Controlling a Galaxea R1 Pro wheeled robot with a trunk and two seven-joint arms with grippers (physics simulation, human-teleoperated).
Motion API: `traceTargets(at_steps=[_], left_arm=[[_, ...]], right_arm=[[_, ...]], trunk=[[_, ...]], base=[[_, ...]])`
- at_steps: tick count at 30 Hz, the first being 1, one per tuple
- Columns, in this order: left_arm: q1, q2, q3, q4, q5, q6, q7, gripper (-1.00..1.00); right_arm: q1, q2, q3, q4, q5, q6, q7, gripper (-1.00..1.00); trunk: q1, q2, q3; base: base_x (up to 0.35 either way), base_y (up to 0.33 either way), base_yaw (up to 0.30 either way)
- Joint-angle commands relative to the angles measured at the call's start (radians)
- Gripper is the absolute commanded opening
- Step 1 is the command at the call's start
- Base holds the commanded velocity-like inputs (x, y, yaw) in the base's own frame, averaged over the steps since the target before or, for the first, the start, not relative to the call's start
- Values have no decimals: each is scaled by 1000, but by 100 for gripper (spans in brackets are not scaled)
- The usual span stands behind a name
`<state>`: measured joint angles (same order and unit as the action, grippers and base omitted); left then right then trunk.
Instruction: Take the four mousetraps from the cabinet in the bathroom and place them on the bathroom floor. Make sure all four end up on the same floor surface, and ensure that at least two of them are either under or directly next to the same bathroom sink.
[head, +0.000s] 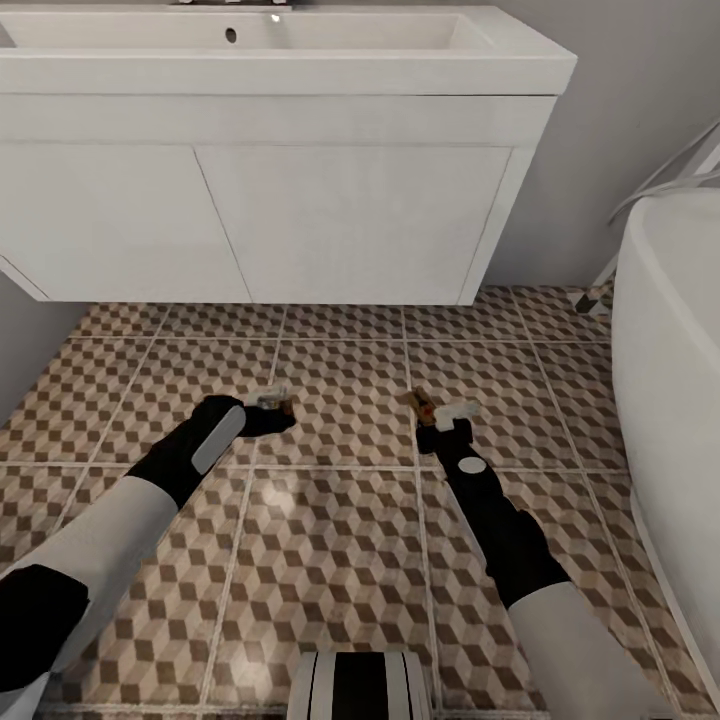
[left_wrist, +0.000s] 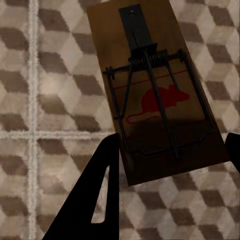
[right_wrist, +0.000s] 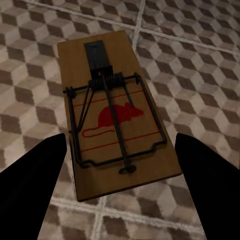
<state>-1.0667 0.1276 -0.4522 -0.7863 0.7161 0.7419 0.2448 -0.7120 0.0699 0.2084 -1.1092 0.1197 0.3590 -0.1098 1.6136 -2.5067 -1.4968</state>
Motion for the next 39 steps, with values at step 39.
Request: traceTargets(at_steps=[39], left_arm=[[-130,26,-13,345,-130,-302,-200,-100]], right_arm=[[-250,30,8,249,9,-55,-4,-100]], trunk=[[1,-1,-9]], base=[[0,0,0]])
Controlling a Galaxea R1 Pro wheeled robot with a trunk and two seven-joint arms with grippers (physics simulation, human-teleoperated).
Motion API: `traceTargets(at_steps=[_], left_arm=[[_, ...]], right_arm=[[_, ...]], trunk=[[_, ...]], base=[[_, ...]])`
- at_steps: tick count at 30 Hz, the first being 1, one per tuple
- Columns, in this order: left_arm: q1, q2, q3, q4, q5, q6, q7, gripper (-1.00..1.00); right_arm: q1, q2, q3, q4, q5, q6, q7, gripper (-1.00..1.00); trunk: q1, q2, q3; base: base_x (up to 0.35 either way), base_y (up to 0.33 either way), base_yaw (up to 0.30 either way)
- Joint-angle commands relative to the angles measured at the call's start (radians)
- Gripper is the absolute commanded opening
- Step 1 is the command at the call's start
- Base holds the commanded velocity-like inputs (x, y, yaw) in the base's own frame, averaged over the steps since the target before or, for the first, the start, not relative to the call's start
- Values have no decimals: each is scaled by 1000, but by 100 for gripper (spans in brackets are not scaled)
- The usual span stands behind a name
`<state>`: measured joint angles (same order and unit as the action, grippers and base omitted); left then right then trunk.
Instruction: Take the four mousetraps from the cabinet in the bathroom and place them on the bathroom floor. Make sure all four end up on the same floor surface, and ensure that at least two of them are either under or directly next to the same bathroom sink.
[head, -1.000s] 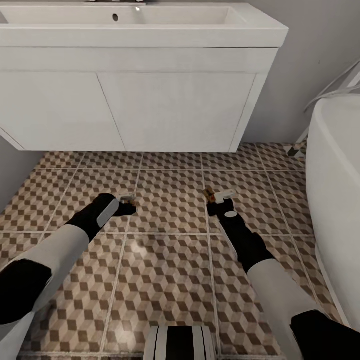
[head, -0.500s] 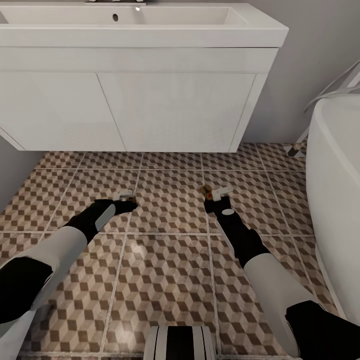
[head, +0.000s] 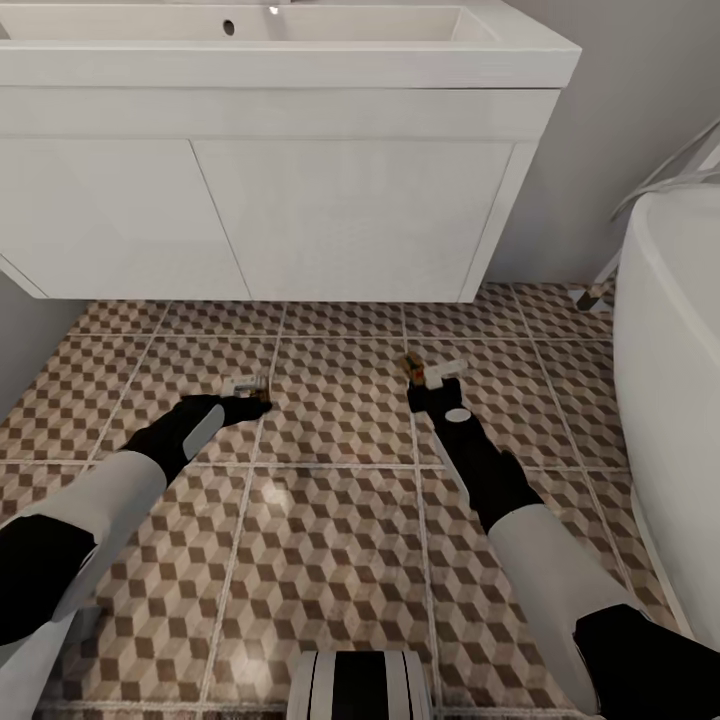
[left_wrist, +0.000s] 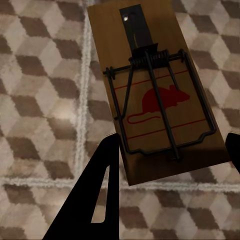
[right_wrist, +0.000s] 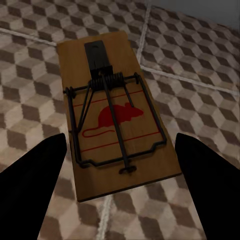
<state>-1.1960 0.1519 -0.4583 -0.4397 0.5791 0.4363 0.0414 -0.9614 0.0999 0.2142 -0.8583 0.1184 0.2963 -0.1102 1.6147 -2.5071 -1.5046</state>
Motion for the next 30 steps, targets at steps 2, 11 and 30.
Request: traceTargets(at_steps=[2,11,30], left_arm=[[-1,1,-7,-2,7,4,3,-100],[-1,0,-8,-48,7,5,5,-100],[-1,2,-13,-125,7,23,6,-100]], right_arm=[[0,0,2,-7,10,9,-4,-100],[0,0,2,-11,9,10,-5,-100],[0,0,2,-11,10,9,-3,-100]], trunk=[[1,-1,-8],[5,-3,-43],[13,-7,-138]], base=[[0,0,0],[0,0,0],[0,0,0]])
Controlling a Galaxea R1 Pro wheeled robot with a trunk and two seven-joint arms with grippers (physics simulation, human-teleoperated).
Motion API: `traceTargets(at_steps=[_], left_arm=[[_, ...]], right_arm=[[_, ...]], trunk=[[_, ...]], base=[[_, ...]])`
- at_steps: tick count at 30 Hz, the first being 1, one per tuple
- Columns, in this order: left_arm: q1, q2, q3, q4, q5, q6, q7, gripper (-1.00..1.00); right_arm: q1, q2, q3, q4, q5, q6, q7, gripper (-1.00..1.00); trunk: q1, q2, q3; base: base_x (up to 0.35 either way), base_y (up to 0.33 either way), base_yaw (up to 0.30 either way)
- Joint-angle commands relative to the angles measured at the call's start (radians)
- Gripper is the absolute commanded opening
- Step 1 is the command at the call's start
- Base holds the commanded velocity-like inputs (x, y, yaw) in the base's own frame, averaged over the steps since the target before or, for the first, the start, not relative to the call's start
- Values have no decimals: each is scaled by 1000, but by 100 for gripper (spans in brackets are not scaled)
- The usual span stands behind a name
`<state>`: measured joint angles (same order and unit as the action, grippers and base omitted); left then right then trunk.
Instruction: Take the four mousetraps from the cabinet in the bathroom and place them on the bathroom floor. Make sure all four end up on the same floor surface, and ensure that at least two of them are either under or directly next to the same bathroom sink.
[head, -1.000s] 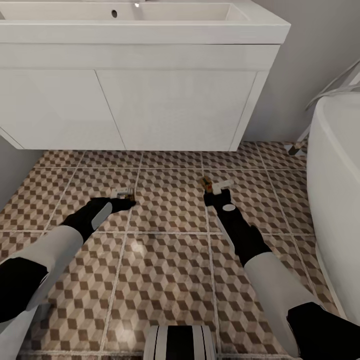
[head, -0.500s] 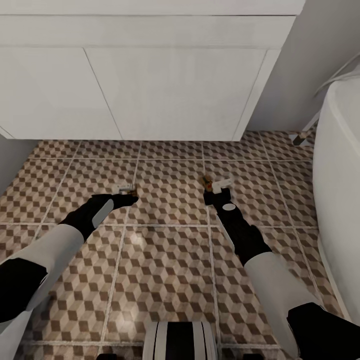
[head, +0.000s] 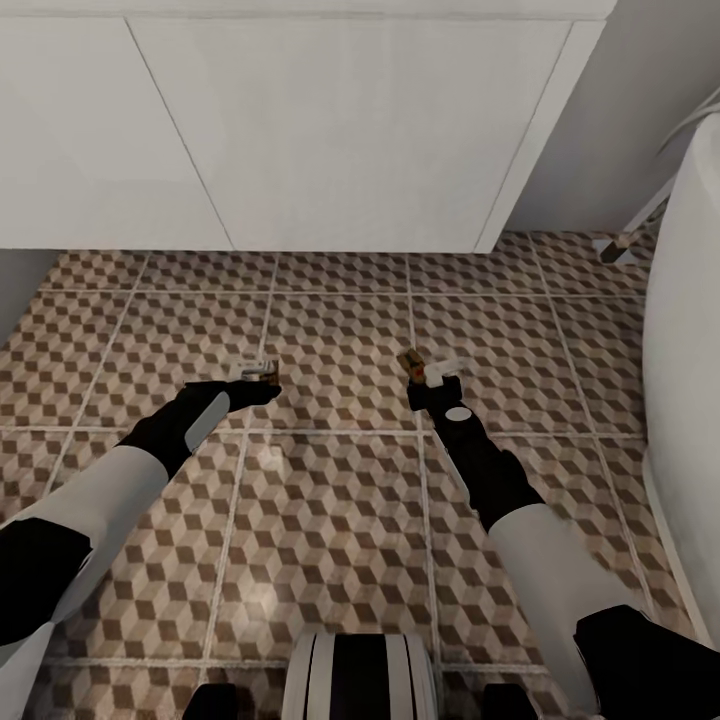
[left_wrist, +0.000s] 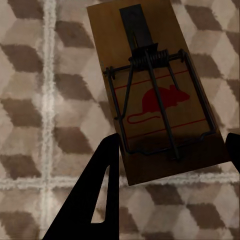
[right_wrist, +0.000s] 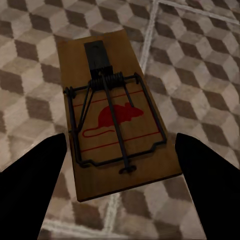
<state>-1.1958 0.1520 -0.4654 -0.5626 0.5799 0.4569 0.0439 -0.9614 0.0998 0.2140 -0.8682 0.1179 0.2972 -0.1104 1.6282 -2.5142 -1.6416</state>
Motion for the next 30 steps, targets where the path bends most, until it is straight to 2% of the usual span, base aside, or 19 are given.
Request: traceTargets(at_steps=[1,7,15,18,20,24,30], left_arm=[[-1,1,-7,-4,6,4,4,-100],[-1,5,-9,-39,6,14,4,-100],[-1,21,-9,-122,6,90,4,-100],[-1,36,-9,-173,6,110,5,-100],[-1,50,-9,-208,6,130,5,-100],[-1,60,-9,-246,6,156,6,-100],[-1,65,-9,-260,6,164,7,-100]], right_arm=[[0,0,2,-1,11,8,-4,-100],[0,1,2,-2,11,8,-5,-100],[0,1,1,-43,12,13,-5,-100],[0,1,1,-109,12,27,-6,-100],[0,1,3,-189,13,66,-7,-100],[0,0,4,-320,14,143,-7,-100],[0,0,5,-374,29,173,-9,-100]], trunk=[[0,-1,-6],[3,-2,-39],[6,-4,-82],[8,-5,-99],[9,-5,-110],[11,-6,-132],[13,-7,-164]], base=[[0,0,0],[0,0,0],[0,0,0],[0,0,0],[0,0,0],[0,0,0],[0,0,0]])
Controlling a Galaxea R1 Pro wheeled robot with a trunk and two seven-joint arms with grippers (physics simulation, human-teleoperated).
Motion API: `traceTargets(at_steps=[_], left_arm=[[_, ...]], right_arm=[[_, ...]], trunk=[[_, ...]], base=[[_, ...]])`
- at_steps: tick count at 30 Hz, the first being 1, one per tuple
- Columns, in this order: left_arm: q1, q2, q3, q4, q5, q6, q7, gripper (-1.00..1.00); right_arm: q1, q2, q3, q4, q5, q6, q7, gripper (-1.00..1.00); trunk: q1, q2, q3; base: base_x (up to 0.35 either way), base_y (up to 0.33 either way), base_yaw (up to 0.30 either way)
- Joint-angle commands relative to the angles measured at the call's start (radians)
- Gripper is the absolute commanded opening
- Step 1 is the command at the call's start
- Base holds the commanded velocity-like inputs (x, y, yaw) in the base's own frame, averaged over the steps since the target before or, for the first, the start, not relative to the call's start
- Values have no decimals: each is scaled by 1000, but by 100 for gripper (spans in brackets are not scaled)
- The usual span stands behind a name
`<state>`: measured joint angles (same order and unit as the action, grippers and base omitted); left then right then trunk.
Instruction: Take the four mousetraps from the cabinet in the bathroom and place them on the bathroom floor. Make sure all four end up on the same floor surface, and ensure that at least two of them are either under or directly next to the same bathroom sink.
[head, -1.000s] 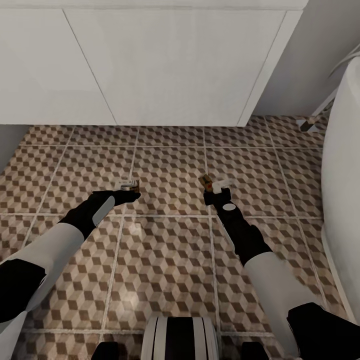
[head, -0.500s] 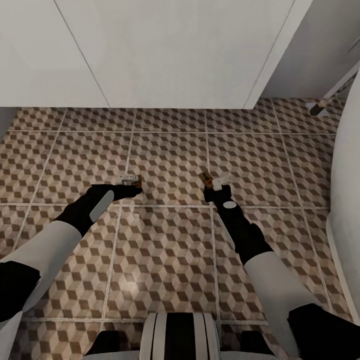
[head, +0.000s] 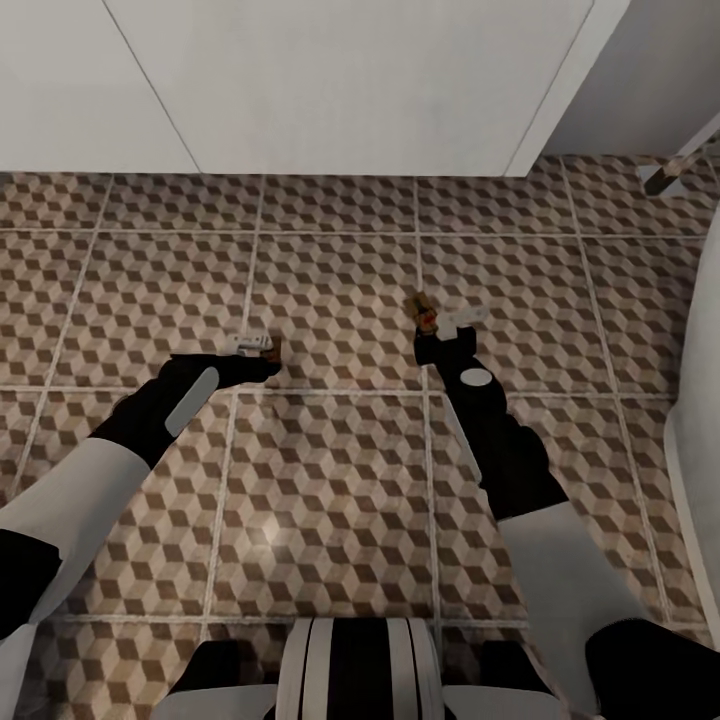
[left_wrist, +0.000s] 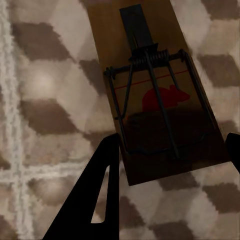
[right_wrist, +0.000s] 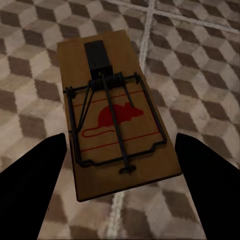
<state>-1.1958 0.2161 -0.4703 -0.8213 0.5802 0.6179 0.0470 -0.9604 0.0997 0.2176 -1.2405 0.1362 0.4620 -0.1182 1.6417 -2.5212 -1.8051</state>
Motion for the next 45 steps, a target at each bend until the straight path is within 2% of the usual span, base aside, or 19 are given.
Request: traceTargets(at_steps=[1,5,11,15,24,26,29,31,34,36,38,41,45], left_arm=[[-1,1,-4,-2,6,3,4,-100],[-1,2,-3,-12,6,4,4,-100],[-1,5,-3,-52,6,27,4,-100],[3,28,-2,-93,6,58,4,-100],[9,47,-2,-196,6,61,7,-100],[9,56,-2,-214,6,59,11,-100],[10,65,-2,-228,5,56,36,-100],[10,63,-2,-229,4,54,73,-100],[10,47,-3,-231,4,20,196,-100],[10,37,-4,-229,1,-18,273,-100],[10,28,-9,-225,-6,-69,371,-100],[10,24,-14,-221,-9,-101,441,-100],[10,22,-17,-230,-11,-113,468,-100]], right_arm=[[-1,0,2,-3,13,8,-1,-100],[-1,0,2,-7,20,10,-1,-100],[0,-2,1,-8,22,10,-1,-100],[0,-4,2,-8,22,9,-2,-100],[1,-6,2,-7,24,2,-2,-100],[0,-5,2,-6,30,2,-4,-100],[0,0,2,1,71,-1,-10,-100],[0,2,2,4,109,-10,-16,-100],[0,4,1,6,166,-65,-52,-100],[0,4,0,7,178,-101,-90,-100],[0,4,0,12,185,-136,-164,-100],[0,5,1,20,188,-156,-244,-100],[0,5,2,23,188,-172,-281,-100]], trunk=[[0,-1,-6],[2,-1,-27],[3,-2,-27],[3,-2,-27],[3,-2,-27],[3,-2,-27],[3,-2,-27],[3,-2,-27],[3,-2,-27],[3,-2,-27],[3,-2,-27],[3,-2,-27],[3,-2,-27]], base=[[0,0,0],[0,0,0],[0,0,0],[0,0,0],[0,0,0],[0,0,0],[0,0,0],[0,0,0],[0,0,0],[0,0,0],[0,0,0],[0,0,0],[0,0,0]])
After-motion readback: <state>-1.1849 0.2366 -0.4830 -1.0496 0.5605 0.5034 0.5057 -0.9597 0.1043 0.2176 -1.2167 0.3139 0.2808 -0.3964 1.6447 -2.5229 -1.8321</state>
